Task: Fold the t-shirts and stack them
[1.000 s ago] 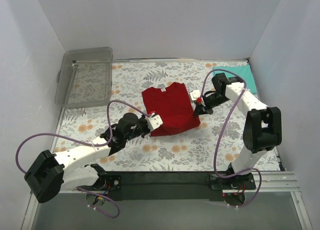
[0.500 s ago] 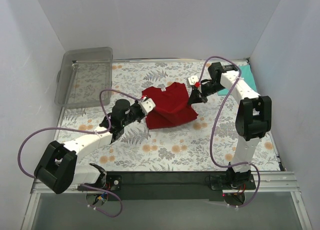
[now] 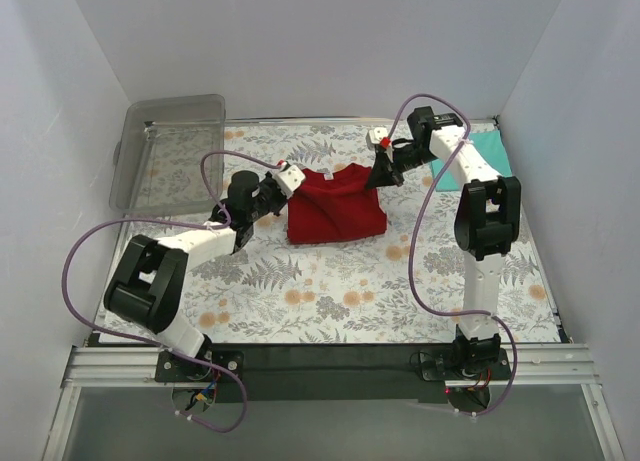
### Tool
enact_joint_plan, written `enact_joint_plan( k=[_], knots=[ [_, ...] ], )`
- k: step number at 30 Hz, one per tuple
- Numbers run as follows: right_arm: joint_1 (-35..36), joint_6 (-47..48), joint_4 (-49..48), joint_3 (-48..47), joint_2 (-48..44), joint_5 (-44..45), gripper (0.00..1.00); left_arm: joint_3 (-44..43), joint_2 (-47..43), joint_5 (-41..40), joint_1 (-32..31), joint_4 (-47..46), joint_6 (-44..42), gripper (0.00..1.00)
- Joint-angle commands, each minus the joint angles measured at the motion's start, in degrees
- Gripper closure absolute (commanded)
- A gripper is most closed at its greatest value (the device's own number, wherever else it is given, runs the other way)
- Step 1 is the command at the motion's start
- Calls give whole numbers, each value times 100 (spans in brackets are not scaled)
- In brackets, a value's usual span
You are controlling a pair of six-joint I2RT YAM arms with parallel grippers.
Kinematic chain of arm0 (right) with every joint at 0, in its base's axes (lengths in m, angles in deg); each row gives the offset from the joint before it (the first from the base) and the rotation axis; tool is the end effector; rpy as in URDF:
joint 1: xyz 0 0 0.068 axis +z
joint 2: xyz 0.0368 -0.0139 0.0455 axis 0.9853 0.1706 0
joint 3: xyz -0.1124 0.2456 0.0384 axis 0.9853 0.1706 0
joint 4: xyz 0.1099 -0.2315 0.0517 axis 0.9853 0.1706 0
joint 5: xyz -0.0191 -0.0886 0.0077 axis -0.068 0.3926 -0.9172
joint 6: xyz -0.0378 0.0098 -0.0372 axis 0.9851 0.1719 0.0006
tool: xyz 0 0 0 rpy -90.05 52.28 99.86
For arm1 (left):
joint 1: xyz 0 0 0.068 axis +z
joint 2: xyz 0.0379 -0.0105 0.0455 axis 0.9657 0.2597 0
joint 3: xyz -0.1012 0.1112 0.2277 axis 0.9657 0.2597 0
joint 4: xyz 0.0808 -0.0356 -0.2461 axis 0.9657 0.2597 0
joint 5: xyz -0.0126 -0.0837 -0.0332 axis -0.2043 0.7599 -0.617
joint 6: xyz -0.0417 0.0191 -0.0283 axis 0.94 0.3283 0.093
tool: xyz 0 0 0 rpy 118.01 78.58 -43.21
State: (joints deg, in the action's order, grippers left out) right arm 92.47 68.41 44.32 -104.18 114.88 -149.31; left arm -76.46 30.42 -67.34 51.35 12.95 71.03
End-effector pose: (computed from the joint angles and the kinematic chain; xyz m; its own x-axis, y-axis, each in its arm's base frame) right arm 0.4188 0.1225 0.2490 0.1513 -0.4838 -0.8620 -0.9849 -0.1480 -0.0898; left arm 0.3058 -0.1443 0.2117 -0.3912 0.0029 -0.9203 0.5670 0.7884 -0.2386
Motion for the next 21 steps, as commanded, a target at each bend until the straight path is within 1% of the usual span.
enact_joint_plan(
  k=[1,5,6,10,21],
  knots=[
    [19,-539,-144,-400,200,-161,99,-321,262,-14,83,-478,2,100],
    [-34,-987,-609,-435,253,-46,99,-541,624,-85,144,-724,19,100],
    [-43,-1231,-723,-392,253,-28,99,-611,685,-128,153,-786,19,100],
    [-131,-1742,-1469,-207,157,51,99,-805,923,-287,162,-1102,54,100],
    [-157,-2543,-2192,-145,306,235,99,-1358,1713,-577,206,-1252,37,100]
  ],
)
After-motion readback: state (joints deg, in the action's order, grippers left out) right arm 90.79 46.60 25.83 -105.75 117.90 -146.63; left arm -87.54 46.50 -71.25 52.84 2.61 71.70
